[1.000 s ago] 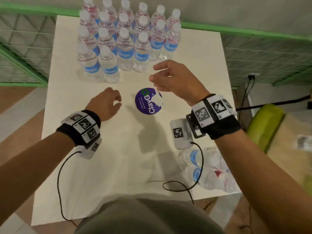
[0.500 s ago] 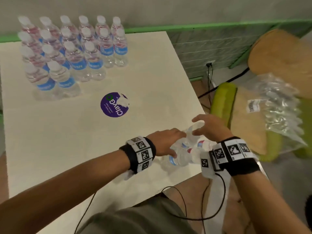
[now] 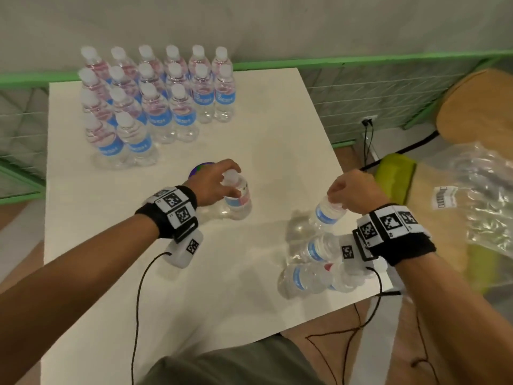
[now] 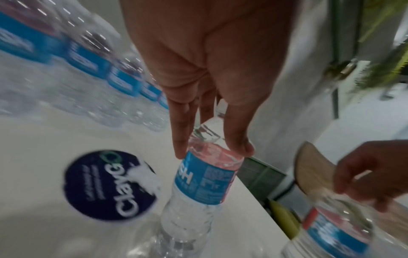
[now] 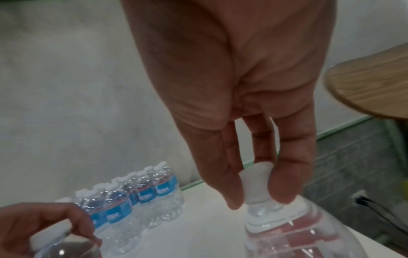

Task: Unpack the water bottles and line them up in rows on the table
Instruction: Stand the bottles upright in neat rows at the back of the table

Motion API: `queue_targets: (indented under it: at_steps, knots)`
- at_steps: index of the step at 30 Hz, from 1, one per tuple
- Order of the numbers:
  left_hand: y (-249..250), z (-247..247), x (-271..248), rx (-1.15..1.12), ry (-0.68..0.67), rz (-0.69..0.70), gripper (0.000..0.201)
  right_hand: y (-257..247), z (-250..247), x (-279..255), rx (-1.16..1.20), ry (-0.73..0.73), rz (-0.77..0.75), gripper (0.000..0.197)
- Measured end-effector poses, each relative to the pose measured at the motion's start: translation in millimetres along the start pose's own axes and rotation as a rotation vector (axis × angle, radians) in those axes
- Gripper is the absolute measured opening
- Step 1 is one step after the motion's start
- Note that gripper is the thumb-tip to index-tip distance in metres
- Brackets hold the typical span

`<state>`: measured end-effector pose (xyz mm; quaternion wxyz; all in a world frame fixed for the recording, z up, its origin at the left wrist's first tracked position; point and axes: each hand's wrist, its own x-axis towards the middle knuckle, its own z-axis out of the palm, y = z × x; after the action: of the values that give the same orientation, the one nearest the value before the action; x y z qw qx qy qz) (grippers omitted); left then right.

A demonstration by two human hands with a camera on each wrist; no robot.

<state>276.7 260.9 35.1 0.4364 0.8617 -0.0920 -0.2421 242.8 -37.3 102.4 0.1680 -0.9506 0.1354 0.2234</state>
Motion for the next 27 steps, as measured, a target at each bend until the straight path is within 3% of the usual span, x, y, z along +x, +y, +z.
queue_targets:
  at_steps: [8, 13, 17, 20, 24, 27]
  knots:
    - [-40.9, -81.4, 17.7, -0.025, 0.363, -0.161, 0.034, -122.4, -6.9, 59.2, -0.005, -0.03, -0.309, 0.02]
    - [-53.8, -100.8, 27.8, 0.044, 0.45, -0.196, 0.041, -185.0, 10.3, 101.6, -0.117, -0.093, -0.509, 0.022]
    - [-58.4, -106.9, 33.1, 0.026, 0.457, -0.232, 0.055, -209.1, 21.0, 123.7, -0.162, -0.091, -0.642, 0.024]
    - [-56.8, -109.5, 34.0, 0.154, 0.356, -0.236, 0.061, -213.9, 23.2, 133.7, -0.061, -0.093, -0.667, 0.028]
    - [-56.0, -114.2, 29.0, 0.274, 0.218, -0.157, 0.078, -207.8, 26.6, 139.4, 0.106, -0.13, -0.526, 0.069]
    - [-57.9, -117.5, 29.7, 0.318, 0.187, -0.099, 0.068, -201.1, 39.0, 142.0, 0.09, -0.17, -0.471, 0.07]
